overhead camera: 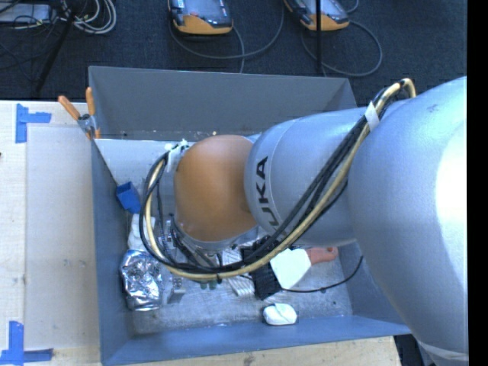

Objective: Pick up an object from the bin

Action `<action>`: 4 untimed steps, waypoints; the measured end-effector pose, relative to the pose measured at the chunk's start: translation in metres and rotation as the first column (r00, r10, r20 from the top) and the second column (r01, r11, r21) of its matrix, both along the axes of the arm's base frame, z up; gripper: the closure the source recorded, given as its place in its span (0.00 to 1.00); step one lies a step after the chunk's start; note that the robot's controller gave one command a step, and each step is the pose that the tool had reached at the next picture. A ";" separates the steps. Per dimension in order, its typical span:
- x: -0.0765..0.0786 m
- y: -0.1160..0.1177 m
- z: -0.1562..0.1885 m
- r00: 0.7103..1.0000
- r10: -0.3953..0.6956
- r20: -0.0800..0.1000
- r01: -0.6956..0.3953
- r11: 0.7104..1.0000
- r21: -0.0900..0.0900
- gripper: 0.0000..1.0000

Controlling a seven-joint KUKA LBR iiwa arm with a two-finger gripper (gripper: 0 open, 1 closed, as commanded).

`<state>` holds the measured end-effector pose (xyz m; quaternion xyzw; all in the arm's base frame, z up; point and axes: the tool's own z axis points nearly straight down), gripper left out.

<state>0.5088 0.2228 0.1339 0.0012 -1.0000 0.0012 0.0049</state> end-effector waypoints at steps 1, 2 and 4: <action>0.002 -0.001 0.004 1.000 -0.003 0.007 0.003 1.000 0.002 0.00; 0.004 0.000 0.000 1.000 0.007 0.013 -0.007 1.000 0.004 0.00; 0.002 0.008 -0.058 0.980 0.200 -0.005 -0.200 0.980 -0.002 1.00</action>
Offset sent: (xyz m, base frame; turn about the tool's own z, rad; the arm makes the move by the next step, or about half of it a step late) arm 0.0038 0.0034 -0.0639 -0.0891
